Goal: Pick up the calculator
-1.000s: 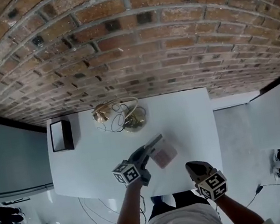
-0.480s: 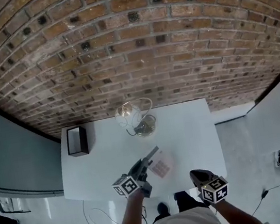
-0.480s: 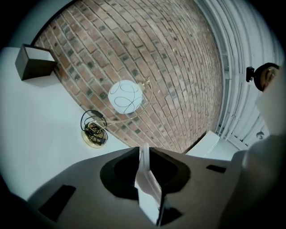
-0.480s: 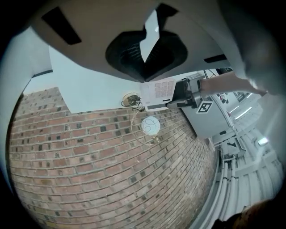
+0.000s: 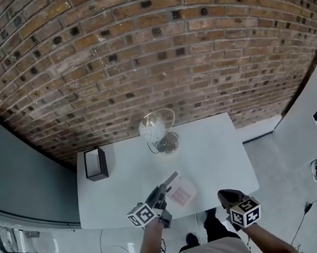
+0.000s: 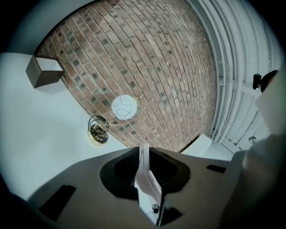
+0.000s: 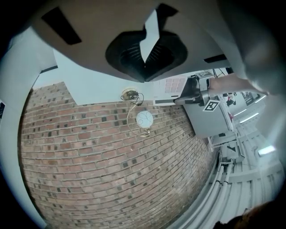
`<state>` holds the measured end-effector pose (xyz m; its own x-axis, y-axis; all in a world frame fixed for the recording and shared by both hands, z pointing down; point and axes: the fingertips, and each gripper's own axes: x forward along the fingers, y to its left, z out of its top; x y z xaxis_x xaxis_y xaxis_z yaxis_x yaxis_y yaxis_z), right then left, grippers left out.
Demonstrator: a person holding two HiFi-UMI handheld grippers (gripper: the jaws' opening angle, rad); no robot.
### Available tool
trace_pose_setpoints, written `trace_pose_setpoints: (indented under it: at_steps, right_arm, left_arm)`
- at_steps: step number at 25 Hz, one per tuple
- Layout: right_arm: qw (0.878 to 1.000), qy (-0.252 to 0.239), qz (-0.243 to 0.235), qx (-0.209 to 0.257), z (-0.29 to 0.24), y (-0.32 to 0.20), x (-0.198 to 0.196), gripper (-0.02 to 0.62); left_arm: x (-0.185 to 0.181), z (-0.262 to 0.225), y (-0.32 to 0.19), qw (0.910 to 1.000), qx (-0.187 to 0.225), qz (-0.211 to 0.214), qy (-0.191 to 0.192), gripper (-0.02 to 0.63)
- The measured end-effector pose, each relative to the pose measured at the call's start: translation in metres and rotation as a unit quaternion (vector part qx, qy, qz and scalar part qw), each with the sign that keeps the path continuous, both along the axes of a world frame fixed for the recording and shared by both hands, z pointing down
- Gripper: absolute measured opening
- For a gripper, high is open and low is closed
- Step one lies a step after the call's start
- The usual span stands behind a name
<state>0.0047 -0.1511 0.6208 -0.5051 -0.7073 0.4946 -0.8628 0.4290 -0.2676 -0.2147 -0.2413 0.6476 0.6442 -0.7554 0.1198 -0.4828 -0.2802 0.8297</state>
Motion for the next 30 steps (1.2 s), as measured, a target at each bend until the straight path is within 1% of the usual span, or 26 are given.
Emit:
trace_pose_setpoints:
  at_steps: [5,9,14,18,20,22,23,24,26,27,30]
  right_arm:
    - [1.0,0.005,0.014,0.009,-0.01,0.031,-0.008,0.012]
    - [0.999,0.026,0.013,0.024,-0.022,0.049,0.0,0.012]
    - [0.998,0.034,0.004,0.043,-0.036,0.052,0.017,0.012]
    - [0.999,0.032,-0.004,0.043,-0.043,0.055,0.028,0.012]
    - [0.998,0.03,-0.017,0.048,-0.047,0.058,0.031,0.012]
    - [0.997,0.03,-0.032,0.059,-0.053,0.058,0.033,0.012]
    - [0.997,0.03,-0.036,0.061,-0.055,0.058,0.035,0.012]
    - [0.997,0.029,-0.037,0.061,-0.055,0.059,0.037,0.012]
    - [0.997,0.029,-0.04,0.057,-0.057,0.061,0.043,0.012]
    - [0.997,0.03,-0.041,0.058,-0.059,0.061,0.046,0.012]
    - [0.997,0.03,-0.039,0.064,-0.065,0.06,0.054,0.012]
  left_arm:
    - [-0.005,-0.012,0.015,0.9996,0.006,0.013,0.023,0.081]
    - [-0.002,-0.027,0.029,0.9992,0.013,0.017,0.034,0.081]
    - [0.005,-0.046,0.046,0.9985,0.017,0.008,0.051,0.081]
    - [0.01,-0.058,0.062,0.9978,0.014,-0.004,0.065,0.081]
    - [0.01,-0.059,0.071,0.998,0.011,-0.014,0.06,0.081]
    - [0.006,-0.058,0.08,0.999,0.003,-0.03,0.033,0.081]
    - [0.004,-0.059,0.084,0.999,0.002,-0.036,0.027,0.081]
    - [0.006,-0.061,0.087,0.9987,0.006,-0.037,0.035,0.081]
    - [0.012,-0.067,0.094,0.9972,0.014,-0.037,0.064,0.081]
    - [0.013,-0.067,0.097,0.9971,0.013,-0.04,0.064,0.081]
    - [0.007,-0.066,0.104,0.9979,0.007,-0.054,0.035,0.081]
